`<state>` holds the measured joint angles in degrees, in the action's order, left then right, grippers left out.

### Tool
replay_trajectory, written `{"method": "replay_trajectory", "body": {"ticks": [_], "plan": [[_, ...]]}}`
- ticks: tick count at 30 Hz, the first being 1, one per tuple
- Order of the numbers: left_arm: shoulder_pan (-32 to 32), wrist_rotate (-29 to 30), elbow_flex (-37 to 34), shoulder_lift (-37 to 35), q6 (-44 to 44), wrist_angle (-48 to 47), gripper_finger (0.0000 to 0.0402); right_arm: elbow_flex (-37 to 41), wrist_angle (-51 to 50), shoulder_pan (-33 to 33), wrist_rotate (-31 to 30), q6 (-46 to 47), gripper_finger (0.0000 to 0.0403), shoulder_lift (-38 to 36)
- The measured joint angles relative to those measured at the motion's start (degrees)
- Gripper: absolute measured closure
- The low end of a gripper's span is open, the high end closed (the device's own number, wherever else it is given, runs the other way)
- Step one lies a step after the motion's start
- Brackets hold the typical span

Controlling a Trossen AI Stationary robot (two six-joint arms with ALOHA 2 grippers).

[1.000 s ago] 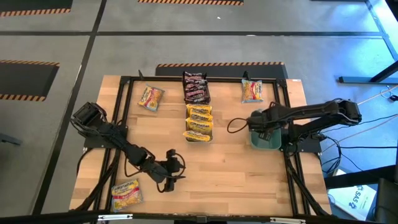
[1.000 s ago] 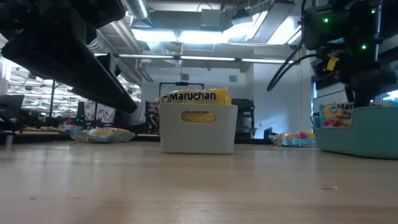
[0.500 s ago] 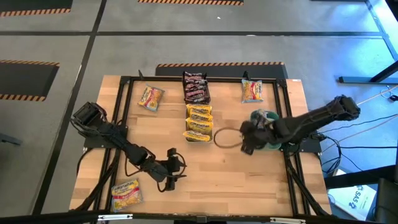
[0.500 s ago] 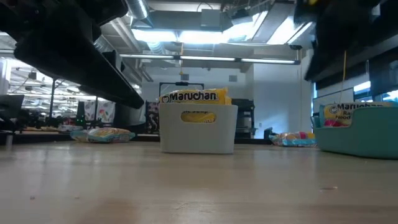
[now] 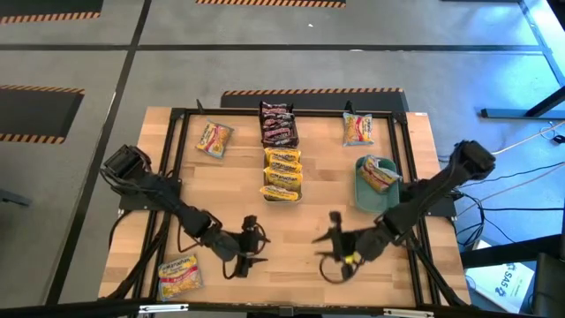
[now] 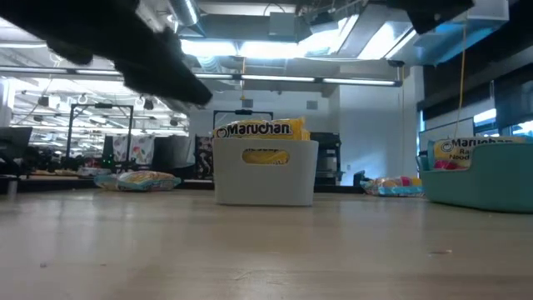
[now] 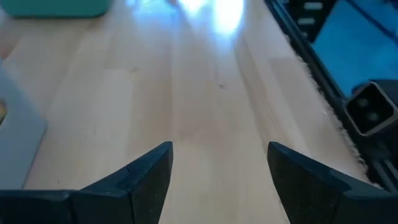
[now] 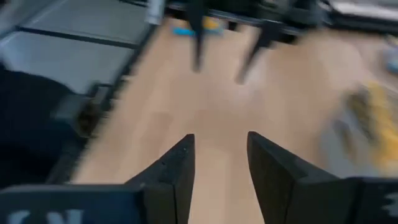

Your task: Sort Maruchan noodles

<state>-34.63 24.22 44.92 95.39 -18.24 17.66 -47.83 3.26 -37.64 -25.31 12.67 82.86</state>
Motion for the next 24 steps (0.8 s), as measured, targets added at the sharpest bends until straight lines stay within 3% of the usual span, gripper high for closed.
{"method": "replay_trajectory", "body": {"ticks": [3,8,11,13,18,24], "plan": [[-1.01,-1.07,4.85,0.00,-0.23,-9.94,0.0146,0.00,7.24,-1.29,0.96,-3.41,0.0274,4.45],[-2.78,-4.81,14.01,-0.01,-10.50,-32.02,0.0146,0.07,9.37,-2.15,0.32,-2.86,0.0274,7.96],[-4.23,-10.01,18.00,-0.02,-21.56,-45.33,0.0146,0.07,9.47,-2.10,0.40,-1.06,0.0274,8.39],[-5.58,-17.24,19.99,-0.02,-31.35,-52.48,0.0146,0.07,9.64,-2.08,-0.62,-0.90,0.0274,8.39],[-11.56,-30.36,20.73,-0.02,-53.91,-62.38,0.0146,0.07,9.84,-2.08,-2.52,-0.96,0.0274,8.39],[-17.24,-36.89,20.69,-0.02,-72.57,-76.62,0.0146,0.07,9.84,-2.08,-2.72,-0.96,0.0274,8.39]]}}
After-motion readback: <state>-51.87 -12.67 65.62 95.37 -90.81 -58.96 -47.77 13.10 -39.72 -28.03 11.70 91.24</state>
